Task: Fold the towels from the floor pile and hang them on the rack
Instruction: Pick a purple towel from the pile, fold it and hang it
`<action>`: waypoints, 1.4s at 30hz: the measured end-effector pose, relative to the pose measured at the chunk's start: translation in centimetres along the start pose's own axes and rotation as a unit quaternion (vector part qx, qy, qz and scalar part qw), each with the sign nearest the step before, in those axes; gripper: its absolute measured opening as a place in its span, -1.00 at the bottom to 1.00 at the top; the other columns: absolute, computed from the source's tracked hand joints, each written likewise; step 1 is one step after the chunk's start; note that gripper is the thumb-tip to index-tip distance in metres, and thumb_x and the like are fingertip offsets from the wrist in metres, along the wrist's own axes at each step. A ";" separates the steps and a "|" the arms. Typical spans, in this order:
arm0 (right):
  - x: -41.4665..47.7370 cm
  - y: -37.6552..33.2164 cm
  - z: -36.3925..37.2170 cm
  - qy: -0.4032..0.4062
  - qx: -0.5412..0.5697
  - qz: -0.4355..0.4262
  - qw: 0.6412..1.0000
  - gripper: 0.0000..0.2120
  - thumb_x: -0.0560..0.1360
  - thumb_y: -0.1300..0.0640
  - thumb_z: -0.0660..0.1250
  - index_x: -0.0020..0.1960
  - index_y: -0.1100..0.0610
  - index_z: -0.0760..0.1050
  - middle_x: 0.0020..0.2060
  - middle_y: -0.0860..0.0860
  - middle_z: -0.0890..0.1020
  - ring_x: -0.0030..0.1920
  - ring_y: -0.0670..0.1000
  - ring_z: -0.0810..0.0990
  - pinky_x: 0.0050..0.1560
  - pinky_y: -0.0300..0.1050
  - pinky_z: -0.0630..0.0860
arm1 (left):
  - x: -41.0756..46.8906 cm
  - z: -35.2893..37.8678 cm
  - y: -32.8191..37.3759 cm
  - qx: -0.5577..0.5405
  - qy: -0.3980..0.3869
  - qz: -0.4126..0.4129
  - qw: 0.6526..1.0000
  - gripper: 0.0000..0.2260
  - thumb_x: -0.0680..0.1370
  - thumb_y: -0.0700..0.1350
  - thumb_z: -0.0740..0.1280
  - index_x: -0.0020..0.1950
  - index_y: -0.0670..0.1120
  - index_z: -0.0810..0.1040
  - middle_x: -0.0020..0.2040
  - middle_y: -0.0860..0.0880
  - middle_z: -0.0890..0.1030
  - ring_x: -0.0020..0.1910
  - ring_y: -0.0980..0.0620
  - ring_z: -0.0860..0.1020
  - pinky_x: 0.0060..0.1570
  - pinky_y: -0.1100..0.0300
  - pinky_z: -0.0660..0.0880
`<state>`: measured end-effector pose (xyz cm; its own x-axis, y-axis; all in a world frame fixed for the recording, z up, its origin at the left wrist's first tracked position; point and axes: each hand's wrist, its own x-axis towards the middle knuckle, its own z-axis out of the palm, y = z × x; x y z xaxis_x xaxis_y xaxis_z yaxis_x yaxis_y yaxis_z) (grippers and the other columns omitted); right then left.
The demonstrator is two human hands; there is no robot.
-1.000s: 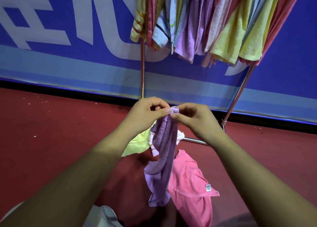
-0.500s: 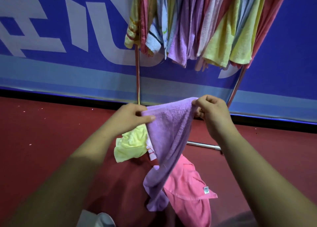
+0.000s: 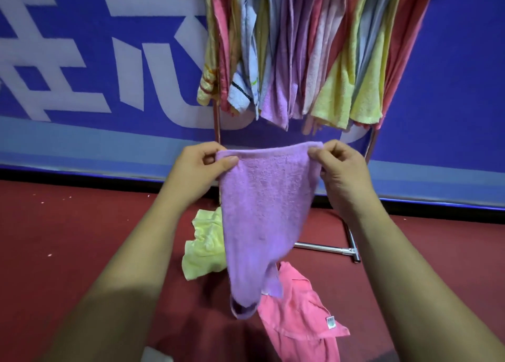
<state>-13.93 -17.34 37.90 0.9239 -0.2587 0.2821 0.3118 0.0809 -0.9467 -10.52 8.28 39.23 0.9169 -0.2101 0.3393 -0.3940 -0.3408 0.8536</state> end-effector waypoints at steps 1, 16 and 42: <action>-0.1 0.3 -0.2 -0.004 0.003 0.005 1.000 -0.62 0.50 0.29 0.41 -0.41 0.01 0.41 -0.48 -0.13 0.40 -0.44 -0.15 0.30 -0.37 -0.33 0.26 | -0.1 -0.1 0.2 -0.016 -0.006 0.009 1.000 -0.92 0.54 -0.19 0.44 -0.14 -0.05 0.62 -0.30 0.08 0.60 -0.29 0.20 0.51 -0.16 0.22 0.47; 0.3 0.5 -1.2 0.016 -0.026 -0.018 0.999 -0.83 0.47 0.30 0.49 -0.07 0.08 0.57 -0.37 -0.08 0.57 -0.28 -0.11 0.52 -0.08 -0.25 0.48 | -1.0 -0.2 1.7 0.009 -0.218 -0.039 0.975 -0.99 0.47 -0.12 0.32 -0.14 -0.03 0.52 -0.33 -0.01 0.43 -0.35 0.08 0.40 -0.24 0.04 0.29; -2.3 0.0 2.9 -0.101 0.033 0.098 0.989 -0.82 0.42 0.30 0.52 -0.01 0.28 0.60 -0.16 0.19 0.73 -0.19 0.06 0.68 -0.05 -0.05 0.63 | -1.6 3.5 2.4 0.157 -0.036 0.125 0.979 -0.92 0.48 0.03 0.50 -0.11 0.05 0.71 0.16 0.07 0.40 0.27 0.08 0.33 0.33 0.29 0.28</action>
<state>-15.38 -13.95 37.75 0.9915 -0.0351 0.1251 0.1293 0.1758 -0.9759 -13.17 4.62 39.37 0.7867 -0.3836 0.4837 -0.6163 -0.5331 0.5796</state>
